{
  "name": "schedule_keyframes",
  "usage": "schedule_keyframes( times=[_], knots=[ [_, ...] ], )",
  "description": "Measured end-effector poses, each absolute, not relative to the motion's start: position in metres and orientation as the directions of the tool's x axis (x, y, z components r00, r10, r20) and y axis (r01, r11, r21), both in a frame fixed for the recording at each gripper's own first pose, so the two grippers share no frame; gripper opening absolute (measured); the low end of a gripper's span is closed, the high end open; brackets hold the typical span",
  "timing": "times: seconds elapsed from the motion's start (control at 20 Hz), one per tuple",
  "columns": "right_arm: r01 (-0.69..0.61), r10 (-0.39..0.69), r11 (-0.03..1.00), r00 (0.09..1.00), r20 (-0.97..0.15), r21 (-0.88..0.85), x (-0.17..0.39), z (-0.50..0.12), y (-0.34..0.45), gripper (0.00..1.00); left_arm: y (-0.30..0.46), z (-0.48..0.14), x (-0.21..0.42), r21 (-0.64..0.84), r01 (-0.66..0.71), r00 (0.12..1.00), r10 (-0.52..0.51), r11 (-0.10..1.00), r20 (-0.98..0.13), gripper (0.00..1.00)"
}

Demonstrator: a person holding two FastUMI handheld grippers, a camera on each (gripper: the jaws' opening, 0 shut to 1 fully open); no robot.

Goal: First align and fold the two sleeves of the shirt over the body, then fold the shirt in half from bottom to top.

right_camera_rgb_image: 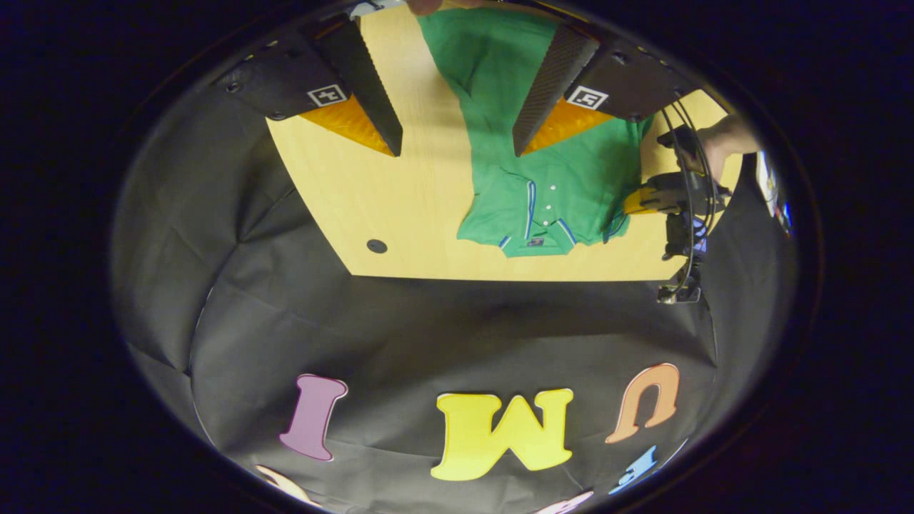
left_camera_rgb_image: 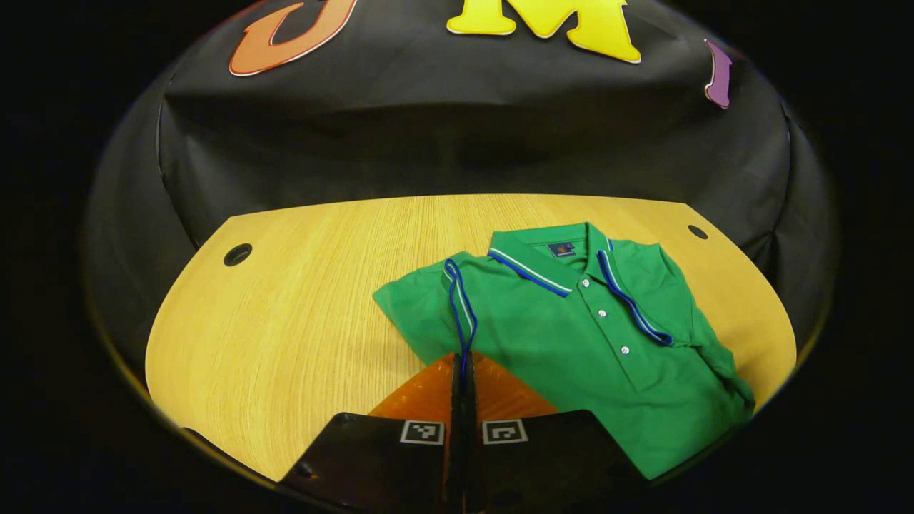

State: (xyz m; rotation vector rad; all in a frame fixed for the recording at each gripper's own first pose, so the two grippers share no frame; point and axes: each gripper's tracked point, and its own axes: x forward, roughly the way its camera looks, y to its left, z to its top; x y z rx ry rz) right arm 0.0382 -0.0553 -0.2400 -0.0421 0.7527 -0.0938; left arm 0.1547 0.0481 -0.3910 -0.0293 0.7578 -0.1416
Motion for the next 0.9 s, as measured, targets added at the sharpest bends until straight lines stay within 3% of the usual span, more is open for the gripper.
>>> schedule_keyframes(
  times=[0.5, 0.9],
  knots=[
    [0.100, -0.101, 0.994, 0.751, -0.653, -0.038, 0.033, -0.227, -0.078, 0.95, -0.006, -0.344, 0.179, -0.055, 0.136, 0.761, -0.140, 0.989, -0.633, 0.07],
    [0.164, -0.145, 0.986, 0.742, -0.654, -0.032, 0.019, -0.225, -0.114, 0.96, -0.060, -0.365, 0.181, -0.062, 0.087, 0.729, -0.106, 0.994, -0.676, 0.07]
  ],
)
